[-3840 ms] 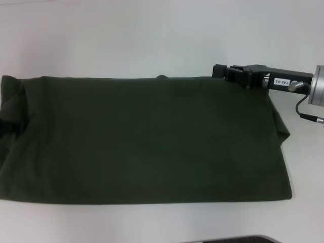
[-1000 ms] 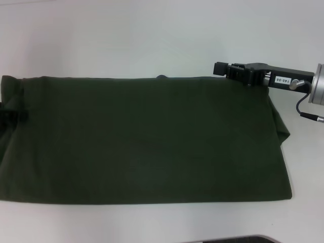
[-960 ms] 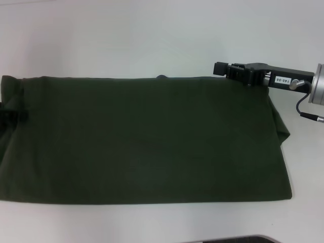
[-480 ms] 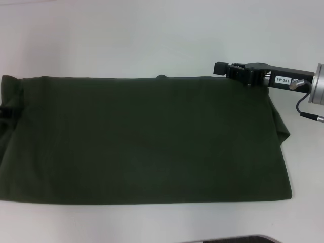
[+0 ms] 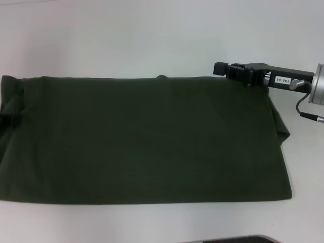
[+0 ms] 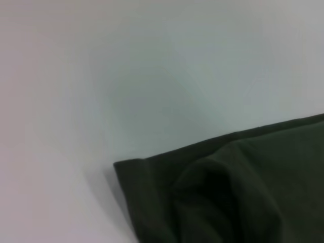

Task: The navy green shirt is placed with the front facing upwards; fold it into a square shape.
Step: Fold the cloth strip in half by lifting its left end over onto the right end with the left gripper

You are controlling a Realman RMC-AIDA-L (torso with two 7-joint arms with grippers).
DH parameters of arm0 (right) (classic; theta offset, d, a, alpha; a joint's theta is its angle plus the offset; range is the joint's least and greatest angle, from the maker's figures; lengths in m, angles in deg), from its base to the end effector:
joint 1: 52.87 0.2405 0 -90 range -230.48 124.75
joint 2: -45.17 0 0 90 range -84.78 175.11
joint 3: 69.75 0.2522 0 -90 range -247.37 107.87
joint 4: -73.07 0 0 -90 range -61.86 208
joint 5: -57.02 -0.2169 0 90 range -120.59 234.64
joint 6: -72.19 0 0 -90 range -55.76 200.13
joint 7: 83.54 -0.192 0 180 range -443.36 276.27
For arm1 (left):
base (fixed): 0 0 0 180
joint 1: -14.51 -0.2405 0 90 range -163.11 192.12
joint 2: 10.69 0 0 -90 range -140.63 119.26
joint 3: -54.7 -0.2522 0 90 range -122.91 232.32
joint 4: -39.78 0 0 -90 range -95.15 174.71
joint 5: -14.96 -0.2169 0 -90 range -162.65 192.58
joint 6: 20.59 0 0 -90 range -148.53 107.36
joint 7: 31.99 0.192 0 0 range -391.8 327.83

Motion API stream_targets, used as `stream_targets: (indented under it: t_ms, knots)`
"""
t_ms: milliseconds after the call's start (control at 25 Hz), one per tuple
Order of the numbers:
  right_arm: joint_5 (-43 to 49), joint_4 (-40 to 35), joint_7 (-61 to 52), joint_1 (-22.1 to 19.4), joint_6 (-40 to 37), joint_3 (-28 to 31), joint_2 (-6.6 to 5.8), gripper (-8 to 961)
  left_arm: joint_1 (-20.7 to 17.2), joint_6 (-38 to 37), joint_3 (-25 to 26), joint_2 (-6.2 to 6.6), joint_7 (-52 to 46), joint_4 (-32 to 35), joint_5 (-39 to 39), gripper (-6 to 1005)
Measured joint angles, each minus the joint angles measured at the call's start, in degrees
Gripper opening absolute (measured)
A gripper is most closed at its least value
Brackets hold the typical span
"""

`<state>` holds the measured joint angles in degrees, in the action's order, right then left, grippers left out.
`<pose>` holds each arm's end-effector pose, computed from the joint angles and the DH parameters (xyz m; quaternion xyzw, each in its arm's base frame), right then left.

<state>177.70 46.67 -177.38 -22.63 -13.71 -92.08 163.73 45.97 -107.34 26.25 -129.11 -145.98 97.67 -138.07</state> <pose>0.2814 0.3470 -0.0424 -0.8277 0.4468 0.3114 0.1350 -0.3430 0.3565 0.0365 -0.8569 -0.4598 0.0193 0.2323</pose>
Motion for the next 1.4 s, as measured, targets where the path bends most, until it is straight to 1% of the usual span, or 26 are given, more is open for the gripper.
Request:
stream_targets:
  t_ms: [800,1400]
  knots:
    - [0.00,-0.06,0.00,-0.10,-0.15,-0.05,0.00,78,-0.53,-0.38,-0.18,-0.23,-0.02,-0.76,-1.48,886]
    - [0.00,0.10,0.07,-0.22,-0.14,-0.02,0.00,77,0.00,-0.99,-1.66,-0.28,0.09,-2.19,-1.05,886]
